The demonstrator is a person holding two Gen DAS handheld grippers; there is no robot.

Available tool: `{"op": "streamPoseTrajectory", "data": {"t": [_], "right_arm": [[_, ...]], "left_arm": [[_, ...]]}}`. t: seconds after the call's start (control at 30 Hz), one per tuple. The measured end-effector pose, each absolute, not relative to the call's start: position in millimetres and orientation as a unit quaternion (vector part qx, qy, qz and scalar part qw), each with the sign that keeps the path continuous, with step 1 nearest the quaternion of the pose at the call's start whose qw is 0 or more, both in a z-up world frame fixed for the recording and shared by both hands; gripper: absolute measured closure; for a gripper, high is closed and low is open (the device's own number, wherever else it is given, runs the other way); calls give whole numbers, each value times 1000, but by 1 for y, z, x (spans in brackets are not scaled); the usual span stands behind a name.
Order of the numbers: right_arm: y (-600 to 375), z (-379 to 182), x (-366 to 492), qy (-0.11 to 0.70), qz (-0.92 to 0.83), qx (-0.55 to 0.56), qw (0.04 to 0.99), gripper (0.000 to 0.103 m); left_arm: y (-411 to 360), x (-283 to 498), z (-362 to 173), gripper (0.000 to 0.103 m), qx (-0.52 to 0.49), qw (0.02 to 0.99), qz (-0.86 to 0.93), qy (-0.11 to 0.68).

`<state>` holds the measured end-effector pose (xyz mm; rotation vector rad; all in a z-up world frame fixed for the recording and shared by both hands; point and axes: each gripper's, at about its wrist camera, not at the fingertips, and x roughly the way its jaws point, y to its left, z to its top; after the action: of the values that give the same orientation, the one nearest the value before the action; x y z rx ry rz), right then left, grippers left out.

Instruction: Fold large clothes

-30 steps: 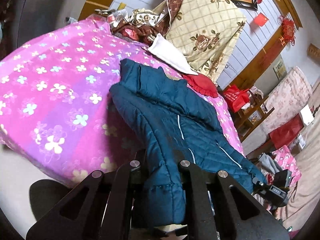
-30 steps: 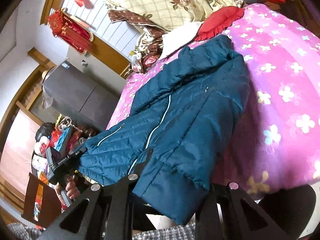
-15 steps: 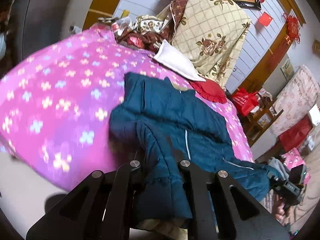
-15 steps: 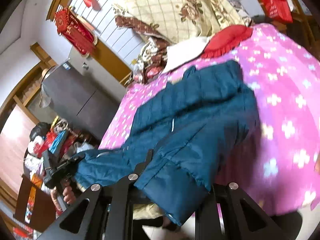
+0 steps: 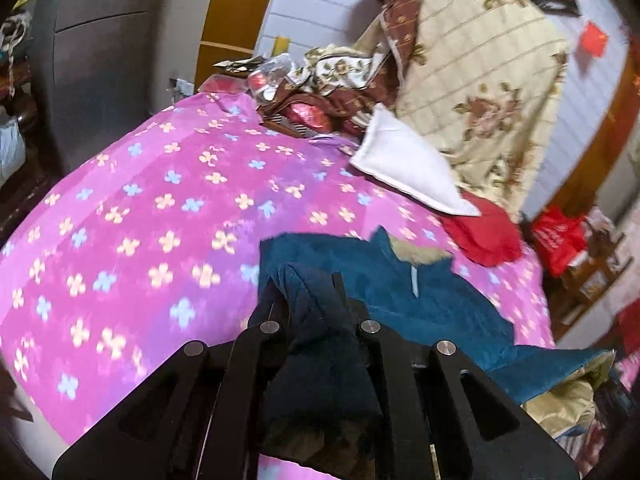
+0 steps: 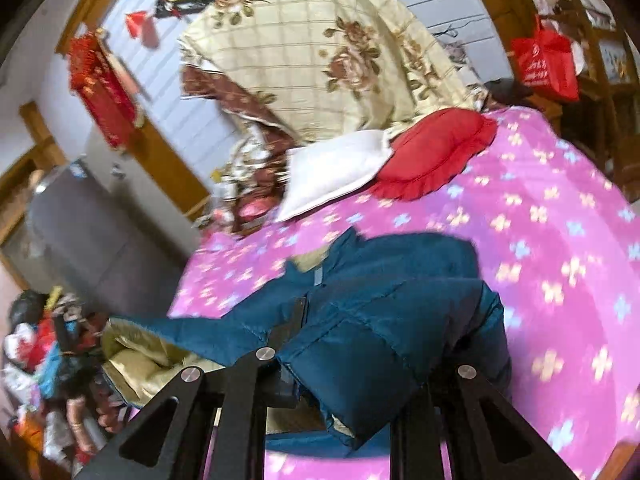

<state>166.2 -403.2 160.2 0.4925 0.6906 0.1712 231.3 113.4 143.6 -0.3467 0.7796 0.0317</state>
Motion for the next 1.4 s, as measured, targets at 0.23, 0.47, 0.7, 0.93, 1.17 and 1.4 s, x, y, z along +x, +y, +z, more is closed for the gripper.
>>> {"op": "streamPoseTrajectory", "data": {"t": [0.23, 0.47, 0.7, 0.93, 1.17, 1.4], "right_arm": [[-410, 131, 271, 373, 36, 225, 899, 86], [-417, 74, 360, 422, 16, 215, 880, 86], [-419, 23, 399, 460, 27, 235, 856, 81], [-438, 36, 387, 402, 76, 322, 854, 59], [-429, 90, 363, 343, 49, 261, 901, 41], [-399, 98, 329, 371, 59, 194, 906, 41]], "left_arm": [[85, 331, 115, 95, -127, 906, 53, 400], [78, 402, 60, 93, -104, 889, 85, 437], [99, 430, -1, 89, -162, 858, 82, 480], [130, 414, 20, 71, -285, 856, -22, 431], [140, 398, 65, 43, -340, 855, -72, 385], [130, 370, 106, 31, -301, 877, -54, 371]]}}
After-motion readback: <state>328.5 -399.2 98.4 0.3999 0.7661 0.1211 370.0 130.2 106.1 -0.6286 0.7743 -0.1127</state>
